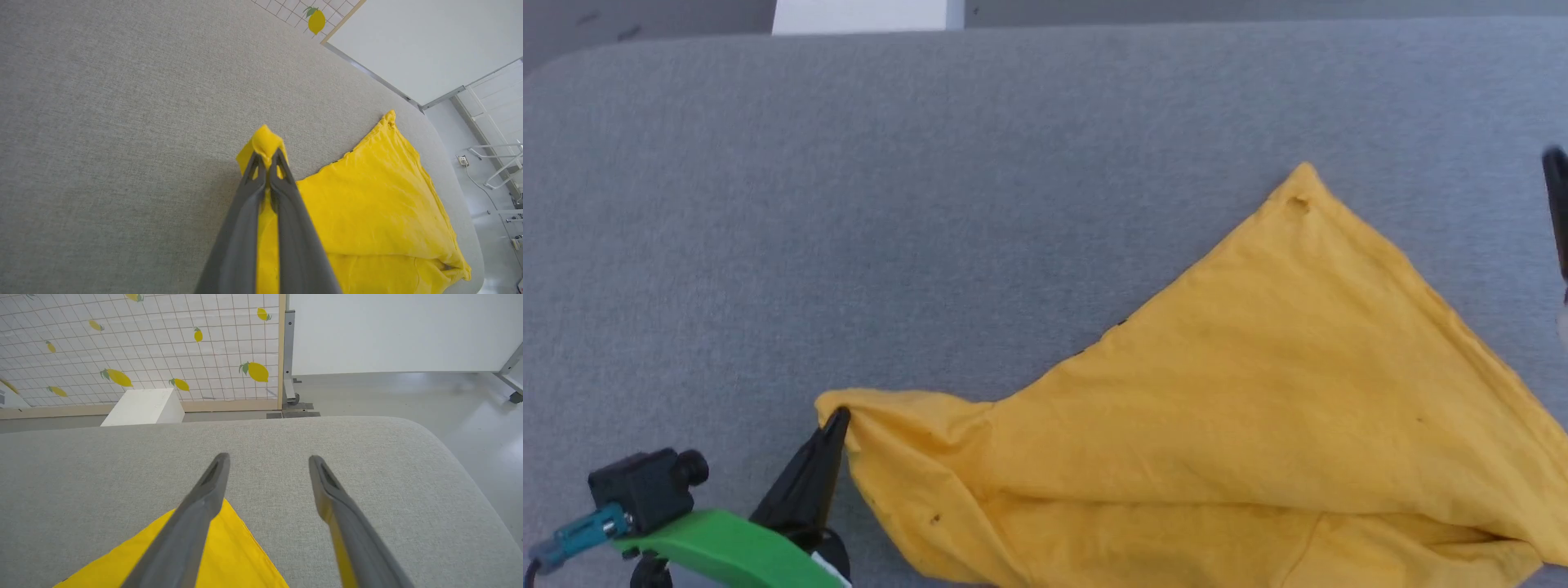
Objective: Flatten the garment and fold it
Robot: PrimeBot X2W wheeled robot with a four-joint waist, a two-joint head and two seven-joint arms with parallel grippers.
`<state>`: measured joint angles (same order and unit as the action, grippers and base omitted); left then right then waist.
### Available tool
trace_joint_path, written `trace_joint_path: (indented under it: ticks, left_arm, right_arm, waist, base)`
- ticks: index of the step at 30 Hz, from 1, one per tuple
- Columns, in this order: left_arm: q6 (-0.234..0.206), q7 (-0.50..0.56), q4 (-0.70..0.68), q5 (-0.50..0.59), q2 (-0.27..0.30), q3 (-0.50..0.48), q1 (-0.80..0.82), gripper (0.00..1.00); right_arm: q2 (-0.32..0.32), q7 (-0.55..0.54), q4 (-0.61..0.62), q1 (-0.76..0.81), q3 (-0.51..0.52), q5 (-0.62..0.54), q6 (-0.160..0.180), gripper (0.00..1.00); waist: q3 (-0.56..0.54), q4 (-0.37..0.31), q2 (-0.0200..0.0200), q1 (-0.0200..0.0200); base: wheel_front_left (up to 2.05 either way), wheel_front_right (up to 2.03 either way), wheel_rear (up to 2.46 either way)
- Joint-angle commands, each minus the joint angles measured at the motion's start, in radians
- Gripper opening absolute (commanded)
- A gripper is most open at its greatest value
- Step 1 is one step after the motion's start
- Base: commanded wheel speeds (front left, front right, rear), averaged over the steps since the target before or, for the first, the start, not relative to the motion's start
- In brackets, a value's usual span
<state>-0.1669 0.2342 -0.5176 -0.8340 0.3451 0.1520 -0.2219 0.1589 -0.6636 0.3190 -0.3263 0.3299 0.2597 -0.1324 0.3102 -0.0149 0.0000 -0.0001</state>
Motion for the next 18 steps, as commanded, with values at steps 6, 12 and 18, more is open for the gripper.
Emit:
trace_joint_path:
  ticks: [6,12,18]
  left_arm:
    - [0.028,-0.014,0.024,0.007,-0.015,0.017,0.069,0.0]
    - [0.05,-0.024,0.052,-0.001,-0.026,0.032,0.106,0.0]
    - [0.062,-0.033,0.07,-0.007,-0.031,0.035,0.122,0.0]
  right_arm:
    - [0.008,-0.139,-0.146,-0.177,-0.088,-0.076,0.002,1.0]
    - [0.031,-0.213,-0.219,-0.22,-0.122,-0.122,0.002,1.0]
    - [0.052,-0.229,-0.252,-0.212,-0.122,-0.142,0.002,1.0]
  waist:
    - [0.156,0.134,0.0,0.0001]
    - [0.203,0.183,0.0,0.0001]
    - [0.228,0.206,0.0,0.0001]
  base:
    - [0.0,0.0,0.0]
    - [0.0,0.0,0.0]
    - [0.0,0.0,0.0]
